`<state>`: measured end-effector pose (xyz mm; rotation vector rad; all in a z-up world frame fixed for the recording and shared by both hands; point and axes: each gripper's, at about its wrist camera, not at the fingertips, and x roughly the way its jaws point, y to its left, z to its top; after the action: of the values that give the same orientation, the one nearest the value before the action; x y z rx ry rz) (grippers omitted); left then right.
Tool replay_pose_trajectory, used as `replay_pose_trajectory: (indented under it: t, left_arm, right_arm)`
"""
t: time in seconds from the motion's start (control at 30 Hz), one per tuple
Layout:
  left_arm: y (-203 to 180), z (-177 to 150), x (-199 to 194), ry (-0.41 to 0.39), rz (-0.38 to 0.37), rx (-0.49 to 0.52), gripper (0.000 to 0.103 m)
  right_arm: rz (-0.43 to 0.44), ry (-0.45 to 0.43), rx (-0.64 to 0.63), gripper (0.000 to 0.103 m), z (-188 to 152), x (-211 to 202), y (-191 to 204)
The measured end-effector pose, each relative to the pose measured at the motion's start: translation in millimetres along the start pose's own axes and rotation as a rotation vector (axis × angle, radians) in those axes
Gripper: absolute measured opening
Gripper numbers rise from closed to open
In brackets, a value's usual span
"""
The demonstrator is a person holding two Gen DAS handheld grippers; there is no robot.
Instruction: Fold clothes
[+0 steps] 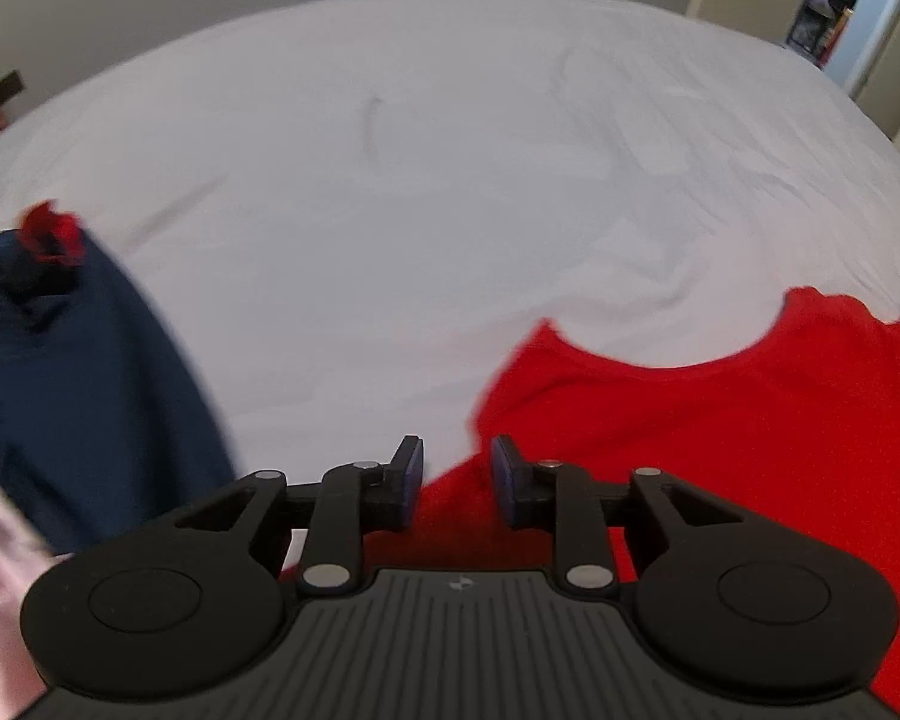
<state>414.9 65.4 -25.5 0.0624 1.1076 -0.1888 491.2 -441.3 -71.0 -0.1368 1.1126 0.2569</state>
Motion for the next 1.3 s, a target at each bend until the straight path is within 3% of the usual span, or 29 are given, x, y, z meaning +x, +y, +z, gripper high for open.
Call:
replay_pose_trajectory:
  t: [0.1, 0.2, 0.37, 0.6, 0.73, 0.97, 1.3]
  left_arm:
    - [24, -10, -24, -0.007, 0.04, -0.011, 0.024]
    - [40, -27, -45, -0.011, 0.046, -0.02, 0.025]
    - [46, -68, -71, 0.018, 0.028, -0.018, 0.03]
    - [36, -127, -88, 0.109, 0.007, -0.036, 0.034]
    - [29, -169, -93, 0.146, 0.01, -0.037, 0.034]
    - [19, -215, -89, 0.165, 0.033, -0.027, 0.034]
    - [27, -250, -68, 0.17, 0.019, -0.118, 0.036]
  right_arm:
    - [0.004, -0.039, 0.043, 0.028, -2, -12, 5]
    - [0.023, -0.067, -0.014, 0.03, 5, -24, 33]
    - [0.113, -0.086, -0.135, 0.038, 27, -37, 110]
    - [0.21, -0.046, -0.212, 0.038, 29, -43, 210]
    - [0.239, 0.009, -0.274, 0.038, 4, -47, 265]
    - [0.233, 0.103, -0.305, 0.038, -54, -51, 317]
    - [0.21, 0.045, -0.318, 0.038, -108, -79, 364]
